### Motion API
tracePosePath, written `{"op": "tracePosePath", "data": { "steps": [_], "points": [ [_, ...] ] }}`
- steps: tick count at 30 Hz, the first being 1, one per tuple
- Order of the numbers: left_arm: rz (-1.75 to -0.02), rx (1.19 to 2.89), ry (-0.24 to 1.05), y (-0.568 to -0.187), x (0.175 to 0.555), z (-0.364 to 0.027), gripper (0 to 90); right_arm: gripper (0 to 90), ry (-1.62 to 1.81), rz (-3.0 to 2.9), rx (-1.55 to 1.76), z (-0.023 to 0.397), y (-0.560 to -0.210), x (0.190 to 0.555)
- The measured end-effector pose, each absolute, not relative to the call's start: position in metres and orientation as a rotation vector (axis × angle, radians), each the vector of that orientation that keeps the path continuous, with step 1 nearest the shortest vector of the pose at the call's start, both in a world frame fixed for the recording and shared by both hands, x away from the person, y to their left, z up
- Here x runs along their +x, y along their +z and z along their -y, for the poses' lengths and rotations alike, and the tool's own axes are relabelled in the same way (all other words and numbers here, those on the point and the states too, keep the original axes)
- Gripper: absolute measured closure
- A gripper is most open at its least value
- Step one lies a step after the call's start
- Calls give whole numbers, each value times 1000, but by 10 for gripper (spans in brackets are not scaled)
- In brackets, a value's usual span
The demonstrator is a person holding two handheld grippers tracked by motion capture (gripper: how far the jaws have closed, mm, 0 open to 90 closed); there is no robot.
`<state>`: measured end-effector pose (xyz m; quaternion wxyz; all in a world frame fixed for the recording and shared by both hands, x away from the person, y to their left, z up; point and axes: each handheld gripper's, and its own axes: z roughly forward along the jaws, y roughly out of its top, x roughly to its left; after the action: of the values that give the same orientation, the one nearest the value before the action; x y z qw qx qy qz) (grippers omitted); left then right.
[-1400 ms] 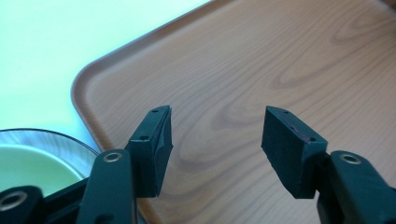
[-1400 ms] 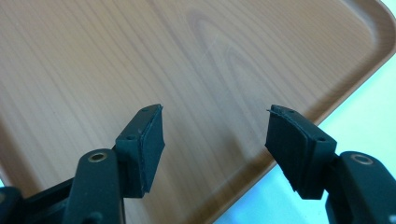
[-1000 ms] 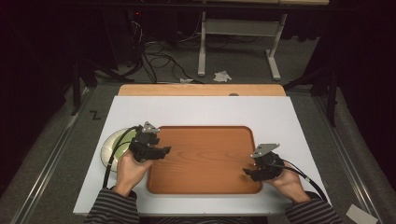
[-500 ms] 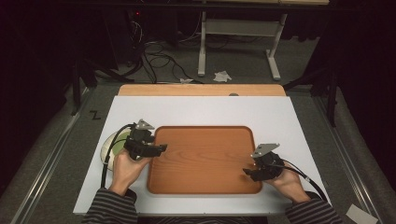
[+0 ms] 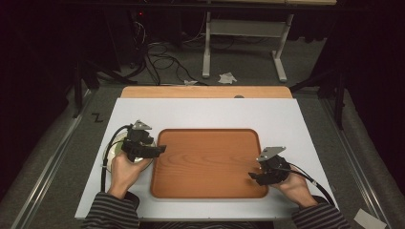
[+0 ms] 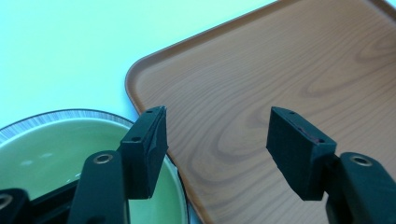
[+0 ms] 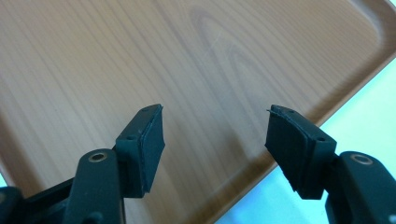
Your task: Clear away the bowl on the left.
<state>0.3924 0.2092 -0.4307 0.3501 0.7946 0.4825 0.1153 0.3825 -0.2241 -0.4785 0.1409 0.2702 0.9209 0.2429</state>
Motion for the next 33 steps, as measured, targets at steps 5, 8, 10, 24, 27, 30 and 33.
{"op": "tracePosePath", "data": {
  "steps": [5,8,10,24,27,30,33],
  "points": [
    [-1256,2039,292,-430,392,-212,389,389,701,-2657,786,224,-479,382],
    [-1262,2034,295,-429,393,-214,389,389,696,-2660,782,224,-478,382],
    [-1271,2022,298,-429,393,-218,388,389,703,-2656,790,224,-479,382],
    [-1342,1925,285,-426,393,-239,394,390,692,-2660,784,224,-478,383],
    [-1361,1922,291,-427,394,-242,395,390,693,-2660,785,224,-478,383],
    [-1371,1918,296,-427,394,-245,395,390,697,-2661,783,224,-478,383],
    [-1384,1911,300,-426,394,-248,396,390,698,-2657,787,223,-479,383]
  ]
}}
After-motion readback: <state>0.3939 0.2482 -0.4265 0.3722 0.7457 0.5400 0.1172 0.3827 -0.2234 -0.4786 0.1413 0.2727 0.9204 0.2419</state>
